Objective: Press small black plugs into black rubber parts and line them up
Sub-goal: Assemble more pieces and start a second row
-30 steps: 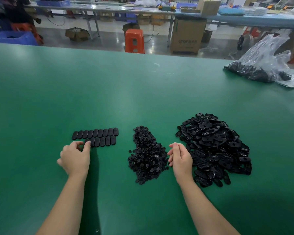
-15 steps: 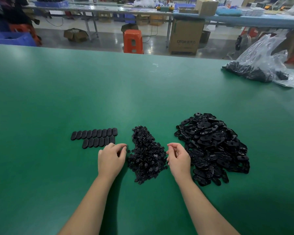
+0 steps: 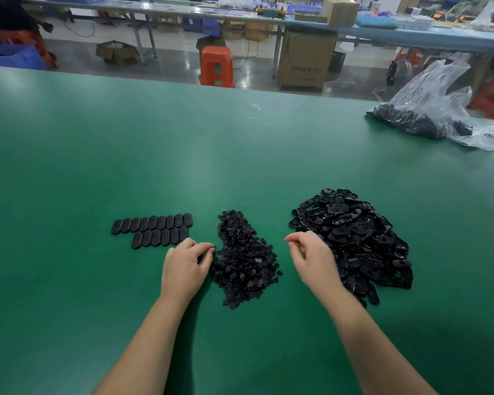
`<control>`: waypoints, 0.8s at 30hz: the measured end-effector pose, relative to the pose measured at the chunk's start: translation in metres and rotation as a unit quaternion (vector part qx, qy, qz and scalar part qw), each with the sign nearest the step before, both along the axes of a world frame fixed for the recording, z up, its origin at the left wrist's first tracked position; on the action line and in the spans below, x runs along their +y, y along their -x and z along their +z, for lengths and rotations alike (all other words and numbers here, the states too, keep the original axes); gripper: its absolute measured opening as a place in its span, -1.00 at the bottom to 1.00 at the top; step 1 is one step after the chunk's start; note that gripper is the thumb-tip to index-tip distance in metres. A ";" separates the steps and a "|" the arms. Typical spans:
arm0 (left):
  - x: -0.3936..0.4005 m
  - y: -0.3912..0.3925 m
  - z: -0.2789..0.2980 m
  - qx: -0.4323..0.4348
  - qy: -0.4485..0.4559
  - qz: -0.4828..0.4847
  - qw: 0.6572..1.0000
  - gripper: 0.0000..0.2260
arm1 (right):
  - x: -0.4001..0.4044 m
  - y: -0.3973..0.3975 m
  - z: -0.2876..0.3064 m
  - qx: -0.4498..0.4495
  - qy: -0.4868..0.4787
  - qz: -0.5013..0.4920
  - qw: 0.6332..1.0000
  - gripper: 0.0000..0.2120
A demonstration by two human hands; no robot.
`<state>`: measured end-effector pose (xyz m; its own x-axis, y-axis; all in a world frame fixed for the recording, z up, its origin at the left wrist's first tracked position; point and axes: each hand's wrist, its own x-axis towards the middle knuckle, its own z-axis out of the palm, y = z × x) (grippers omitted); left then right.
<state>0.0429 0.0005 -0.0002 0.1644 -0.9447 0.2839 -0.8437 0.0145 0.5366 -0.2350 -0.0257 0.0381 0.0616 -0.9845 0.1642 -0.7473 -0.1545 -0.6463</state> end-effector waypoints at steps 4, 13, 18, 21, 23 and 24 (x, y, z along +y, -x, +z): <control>0.003 0.002 0.001 0.017 0.014 -0.020 1.000 -0.89 | -0.016 0.032 0.012 0.233 -0.070 -0.024 0.970 -0.76; 0.003 0.002 -0.001 0.015 0.008 -0.015 1.000 -0.90 | -0.021 0.046 0.006 0.287 -0.114 -0.006 0.951 -0.70; 0.002 0.002 -0.001 0.009 0.006 -0.006 1.000 -0.90 | -0.022 0.046 0.008 0.262 -0.130 -0.019 0.956 -0.74; 0.002 0.002 -0.002 0.010 0.008 -0.006 1.000 -0.90 | -0.022 0.049 0.009 0.251 -0.136 -0.030 0.958 -0.75; 0.002 0.002 -0.003 0.009 0.005 -0.009 1.000 -0.89 | -0.023 0.050 0.010 0.246 -0.141 -0.035 0.958 -0.76; 0.002 0.002 -0.003 0.007 0.003 -0.010 1.000 -0.88 | -0.022 0.050 0.010 0.244 -0.142 -0.037 0.959 -0.78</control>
<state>0.0412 0.0021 -0.0031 0.1496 -0.9458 0.2883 -0.8361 0.0346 0.5475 -0.2848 -0.0479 0.0484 -0.0098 -0.9899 -0.1417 -0.9733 0.0419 -0.2258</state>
